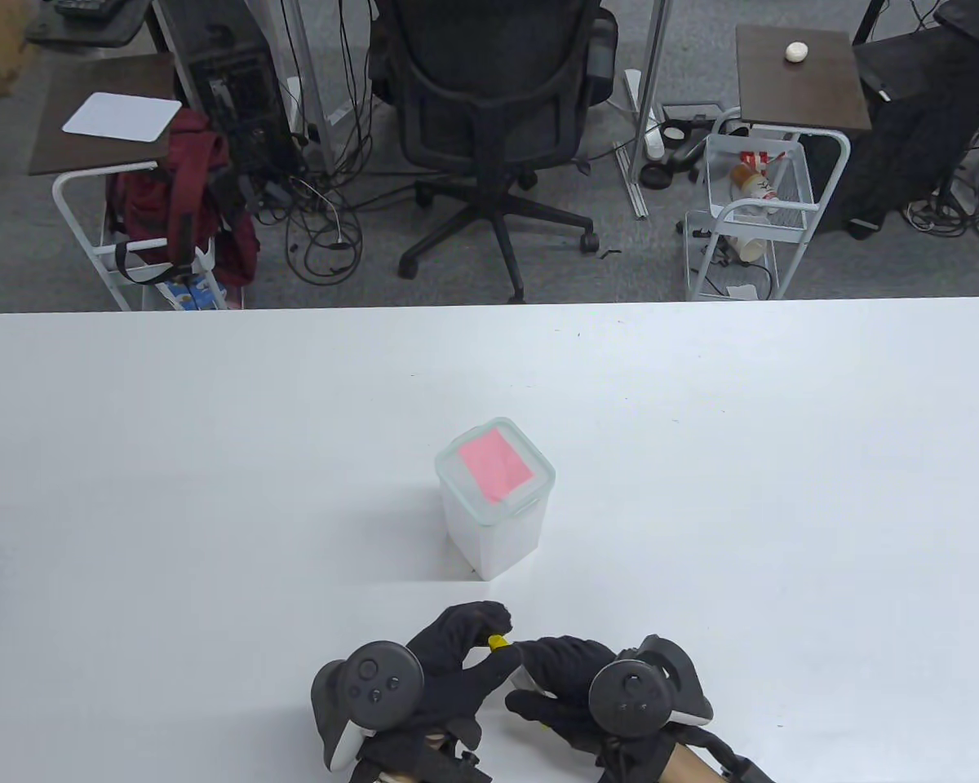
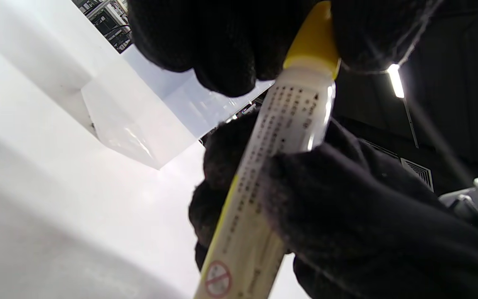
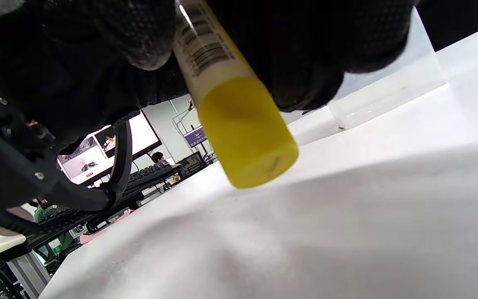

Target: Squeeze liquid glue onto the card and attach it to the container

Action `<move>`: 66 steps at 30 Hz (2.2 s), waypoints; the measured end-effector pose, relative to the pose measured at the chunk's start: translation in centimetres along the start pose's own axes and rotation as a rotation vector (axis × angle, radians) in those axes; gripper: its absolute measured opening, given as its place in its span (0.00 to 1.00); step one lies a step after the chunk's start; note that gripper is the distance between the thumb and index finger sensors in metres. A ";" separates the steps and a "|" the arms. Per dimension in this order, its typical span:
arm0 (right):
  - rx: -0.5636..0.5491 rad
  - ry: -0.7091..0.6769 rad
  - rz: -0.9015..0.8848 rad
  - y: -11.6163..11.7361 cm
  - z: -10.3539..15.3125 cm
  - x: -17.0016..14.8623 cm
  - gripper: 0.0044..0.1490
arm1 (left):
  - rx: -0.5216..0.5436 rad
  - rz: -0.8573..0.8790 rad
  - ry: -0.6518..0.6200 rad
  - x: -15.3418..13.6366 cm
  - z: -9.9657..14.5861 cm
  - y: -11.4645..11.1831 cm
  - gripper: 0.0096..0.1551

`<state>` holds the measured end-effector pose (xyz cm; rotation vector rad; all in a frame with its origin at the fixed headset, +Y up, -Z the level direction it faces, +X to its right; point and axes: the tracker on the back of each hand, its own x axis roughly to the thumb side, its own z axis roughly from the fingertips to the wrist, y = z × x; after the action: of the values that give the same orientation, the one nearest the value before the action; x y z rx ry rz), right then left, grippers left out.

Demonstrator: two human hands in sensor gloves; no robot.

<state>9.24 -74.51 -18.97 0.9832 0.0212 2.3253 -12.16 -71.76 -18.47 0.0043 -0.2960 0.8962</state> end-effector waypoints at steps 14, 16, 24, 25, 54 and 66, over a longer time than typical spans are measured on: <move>-0.035 0.034 -0.032 0.0 0.6 -0.6 0.35 | -0.083 0.111 -0.004 -0.5 -0.2 -0.7 0.39; -0.035 0.036 -0.008 0.0 0.7 -0.6 0.35 | -0.067 0.122 0.010 -0.6 -0.2 -0.5 0.36; -0.044 0.038 0.074 0.2 0.4 0.0 0.35 | -0.054 0.084 -0.018 -0.4 0.0 -0.1 0.27; -0.048 0.038 0.077 0.2 0.4 0.0 0.35 | -0.062 0.099 -0.020 -0.4 0.0 -0.1 0.27; -0.129 0.086 0.110 -0.9 0.2 -1.1 0.35 | -0.154 0.202 -0.020 -1.0 -2.7 -1.3 0.32; -0.128 0.088 0.142 -1.0 0.7 -0.8 0.35 | -0.175 0.207 -0.059 -0.7 -2.3 -1.3 0.29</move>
<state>10.63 -74.32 -19.27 0.8429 -0.1655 2.4640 -11.00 -72.85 -20.70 -0.1641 -0.4351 1.0740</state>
